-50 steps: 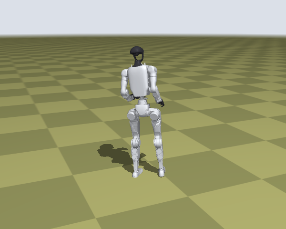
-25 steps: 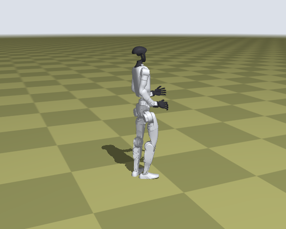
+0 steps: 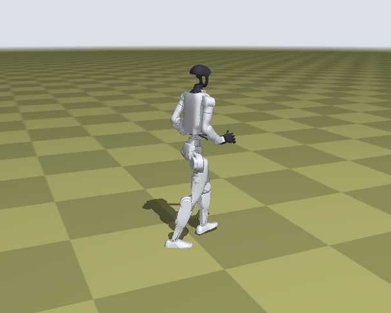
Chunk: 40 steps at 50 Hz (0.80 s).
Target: Walk run
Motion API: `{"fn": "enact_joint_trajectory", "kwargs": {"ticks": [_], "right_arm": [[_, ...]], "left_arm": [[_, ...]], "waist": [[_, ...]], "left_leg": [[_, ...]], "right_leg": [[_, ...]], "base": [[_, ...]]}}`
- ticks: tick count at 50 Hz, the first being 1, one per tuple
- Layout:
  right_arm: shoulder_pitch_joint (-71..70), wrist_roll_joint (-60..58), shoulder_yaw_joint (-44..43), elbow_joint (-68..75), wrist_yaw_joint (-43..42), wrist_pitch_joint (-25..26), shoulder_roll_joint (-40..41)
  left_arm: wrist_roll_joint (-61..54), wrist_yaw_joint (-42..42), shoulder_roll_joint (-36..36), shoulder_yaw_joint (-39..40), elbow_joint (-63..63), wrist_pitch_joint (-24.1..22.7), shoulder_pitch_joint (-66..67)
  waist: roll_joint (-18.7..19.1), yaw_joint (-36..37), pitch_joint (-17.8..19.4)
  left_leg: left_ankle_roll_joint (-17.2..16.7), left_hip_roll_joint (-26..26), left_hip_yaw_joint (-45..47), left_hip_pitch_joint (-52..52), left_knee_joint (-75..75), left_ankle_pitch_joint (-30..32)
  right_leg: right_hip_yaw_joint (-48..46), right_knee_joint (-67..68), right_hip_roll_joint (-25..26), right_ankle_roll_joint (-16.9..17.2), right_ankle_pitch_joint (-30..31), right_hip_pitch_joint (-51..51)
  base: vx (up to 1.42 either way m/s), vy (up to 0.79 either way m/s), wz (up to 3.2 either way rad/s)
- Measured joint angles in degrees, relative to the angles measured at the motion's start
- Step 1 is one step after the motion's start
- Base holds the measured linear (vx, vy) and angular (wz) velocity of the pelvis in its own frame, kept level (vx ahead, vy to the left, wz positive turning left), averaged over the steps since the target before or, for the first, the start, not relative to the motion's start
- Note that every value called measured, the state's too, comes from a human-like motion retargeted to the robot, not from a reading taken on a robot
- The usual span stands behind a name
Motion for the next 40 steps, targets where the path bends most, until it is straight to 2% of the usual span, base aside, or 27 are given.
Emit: {"fn": "enact_joint_trajectory", "kwargs": {"ticks": [2,3,5,7,8,12,15,17,20,22,25,27,28,30,33,35,37,40], "right_arm": [[1.52,-1.24,-0.1,1.14,0.07,0.26,-0.57],[2.62,-1.83,-0.43,2.12,0.14,0.38,-0.96],[4.98,-4.44,-1.93,5.39,-0.03,0.4,-1.28],[7.51,-8.3,-2.44,8.95,-2.44,0.81,-1.28],[9.06,-9.51,-2.21,10.09,-3.81,0.67,-1.58],[15.68,-10.52,-5.51,11.33,-7.51,-0.98,-3.98],[19.76,-11.58,-10.81,9.97,-10.0,-1.66,-5.18],[21.26,-11.95,-13.32,9.46,-11.45,-1.79,-6.77],[21.13,-11.73,-16.16,9.18,-13.33,-2.05,-9.45],[18.27,-10.93,-16.56,9.34,-13.91,-2.09,-10.25],[12.23,-9.47,-15.46,9.55,-15.17,-2.59,-8.3],[7.93,-8.99,-12.58,9.56,-16.83,-2.76,-6.22],[5.77,-8.97,-11.02,9.42,-17.32,-2.65,-5.46],[1.7,-7.96,-7.74,8.42,-16.4,-2.45,-3.95],[-5.48,-1.89,-3.97,6.33,-11.65,-3.17,-0.43],[-9.78,1.24,-1.04,2.71,-8.99,-3.71,0.7],[-12.15,1.59,3.08,-2.34,-7.63,-3.07,-1.07],[-12.05,-1.38,4.22,-9.55,-3.63,-1.15,-5.09]], "left_arm": [[0.9,0.74,0.8,0.66,-0.45,-0.23,-0.02],[1.45,1.1,1.1,0.81,-0.47,-0.34,-0.22],[2.71,1.89,1.21,1.12,0.24,-0.65,-1.2],[4.04,3.07,0.14,0.98,1.66,-0.76,-3.44],[4.37,3.72,-0.37,0.34,2.1,-0.65,-4.7],[4.85,4.77,-0.7,-5.43,1.95,-0.35,-12.55],[4.76,4.1,0.73,-10.58,0.12,-0.13,-20.65],[3.66,3.96,3.03,-13.92,-1.32,0.06,-25.44],[-0.15,2.26,8.11,-18.05,-2.79,1.48,-33.38],[-2.13,1.4,11.49,-18.34,-3.84,2.99,-35.56],[-2.15,1.78,11.01,-15.46,-3.07,3.79,-33.05],[-0.81,2.23,7.47,-13.28,-0.65,3.02,-28.6],[0.57,2.36,5.17,-12.18,1.15,2.19,-26.14],[3.38,2.63,1.85,-11.19,4.34,0.99,-20.97],[5.1,1.5,-1.43,-9.63,7.35,-0.33,-12.26],[3.94,-0.7,-3.61,-7.39,7.92,-0.69,-7.26],[2.2,-1.14,-3.53,-5.26,5.95,-0.95,-2.32],[-1.39,-0.1,-2.62,-2.38,1.86,-1.91,6.03]], "waist": [[-1.74,0.42,-0.26],[-2.45,0.64,-0.46],[-2.88,1.19,-0.68],[-1.58,-1.81,-0.8],[-0.47,-3.99,-0.89],[1.23,-8.8,-1.33],[1.14,-12.28,-1.14],[2.39,-14.06,-0.87],[5.31,-18.84,-1.21],[7.11,-22.12,-1.65],[9.67,-25.02,-1.61],[10.15,-24.12,-1.68],[9.14,-23.01,-2.01],[6.1,-19.23,-1.99],[2.19,-11.72,-1.91],[1.45,-6.66,-2.19],[0.28,-1.61,-3.37],[-2.94,7.79,-3.75]], "left_leg": [[4.05,-0.6,0.35,1.15,0.43,-1.02],[5.01,-0.6,0.51,2.91,0.03,-3.35],[4.67,0.36,0.39,5.88,-0.81,-5.41],[3.59,2.81,0.75,10.37,-3.31,-6.23],[3.39,3.41,0.35,13.14,-5.66,-6.26],[2.53,2.7,1.19,22.98,-16.05,-4.47],[0.38,1.25,0.6,28.1,-21.51,-2.47],[-1.24,1.95,0.8,30.75,-23.21,-1.95],[-1.73,1.73,-0.28,32.63,-24.66,-1.38],[-2.09,0.63,-1.03,32.6,-24.07,-0.11],[-5.8,0.57,-2.78,32.72,-19.72,6.56],[-7.84,0.17,-2.93,32.13,-12.09,17.26],[-7.58,-0.12,-0.66,31.34,-6.24,22.68],[-5.09,-2.51,2.23,27.99,9.68,28.78],[-0.47,1.11,5.52,19.49,31.53,19.45],[-2.86,1.6,3.26,12.04,35.19,15.38],[-1.83,1.03,4.16,5.79,30.65,11.33],[1.11,2.45,9.19,-0.18,16.0,6.72]], "right_leg": [[0.77,3.38,-1.2,3.0,1.69,-0.1],[1.56,5.78,-1.44,4.4,3.58,-0.34],[4.27,12.9,-1.44,5.63,10.8,-1.7],[5.71,24.23,-0.98,3.97,20.87,-6.01],[5.28,30.56,-0.53,3.18,23.94,-8.45],[4.82,48.92,-3.08,1.68,16.42,-19.67],[3.02,50.38,-4.11,0.3,12.07,-27.79],[1.53,45.62,-2.53,-2.1,9.29,-32.38],[-0.86,35.56,0.45,-5.31,4.85,-39.9],[0.44,28.03,2.72,-5.71,2.91,-43.64],[-1.35,22.3,2.93,-7.5,3.23,-44.05],[-1.14,24.01,2.08,-9.51,0.69,-40.81],[0.18,26.04,0.16,-9.09,-1.74,-38.93],[3.66,29.2,-3.49,-8.02,-5.05,-35.32],[4.92,29.48,-8.53,-4.94,-9.12,-27.79],[4.98,24.19,-7.93,-2.78,-7.17,-22.58],[4.98,16.69,-6.64,0.23,-0.25,-17.49],[6.27,8.28,-5.34,4.35,15.28,-11.13]], "base": [[0.86,-0.05,-0.28],[0.9,-0.09,-0.49],[0.91,-0.14,-0.74],[1.07,-0.19,-0.47],[1.01,-0.16,-0.36],[0.99,-0.1,-0.25],[0.75,-0.1,0.11],[0.87,-0.08,-0.14],[0.84,-0.02,0.27],[0.58,0.09,0.32],[1.08,0.04,0.18],[1.65,0.04,0.09],[1.55,0.19,0.11],[1.43,0.24,0.11],[1.66,0.28,0.03],[1.54,0.4,-0.36],[1.64,0.31,-0.38],[1.28,0.13,-0.59]]}}
